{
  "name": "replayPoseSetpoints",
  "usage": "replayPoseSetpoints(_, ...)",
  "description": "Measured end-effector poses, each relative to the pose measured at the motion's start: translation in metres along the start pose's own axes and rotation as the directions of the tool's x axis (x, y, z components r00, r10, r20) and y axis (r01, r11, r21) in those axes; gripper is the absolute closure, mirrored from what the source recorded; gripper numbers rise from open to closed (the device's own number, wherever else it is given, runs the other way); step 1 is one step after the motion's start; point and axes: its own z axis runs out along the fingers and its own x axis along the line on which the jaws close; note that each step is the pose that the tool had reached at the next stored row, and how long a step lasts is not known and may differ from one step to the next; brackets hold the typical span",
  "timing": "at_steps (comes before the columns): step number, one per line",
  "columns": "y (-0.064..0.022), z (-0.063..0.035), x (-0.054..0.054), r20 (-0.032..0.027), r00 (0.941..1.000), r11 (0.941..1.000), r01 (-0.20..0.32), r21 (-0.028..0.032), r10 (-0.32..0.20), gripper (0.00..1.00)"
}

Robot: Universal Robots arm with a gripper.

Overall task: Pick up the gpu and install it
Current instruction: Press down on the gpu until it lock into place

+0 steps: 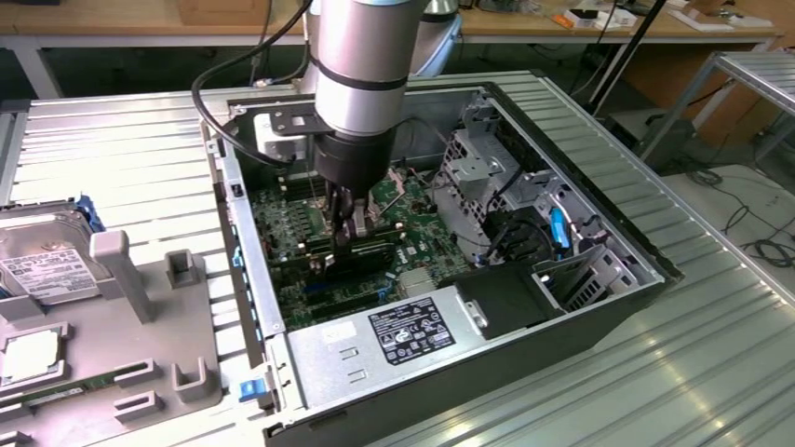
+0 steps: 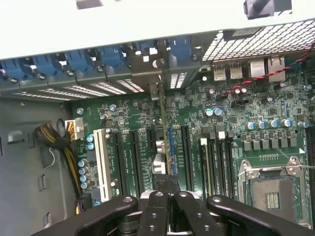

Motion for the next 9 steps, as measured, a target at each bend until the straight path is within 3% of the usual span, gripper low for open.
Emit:
replayPoseSetpoints(7, 0.0010, 0.0017, -0.0001, 0.0004, 1.0000, 1.0000, 0.000, 0.0005, 0.000, 0.89)
replayPoseSetpoints(9, 0.0011, -0.0008, 0.0000, 0.0011, 1.0000, 1.0000, 0.001, -0.0097, -0.001, 0.89)
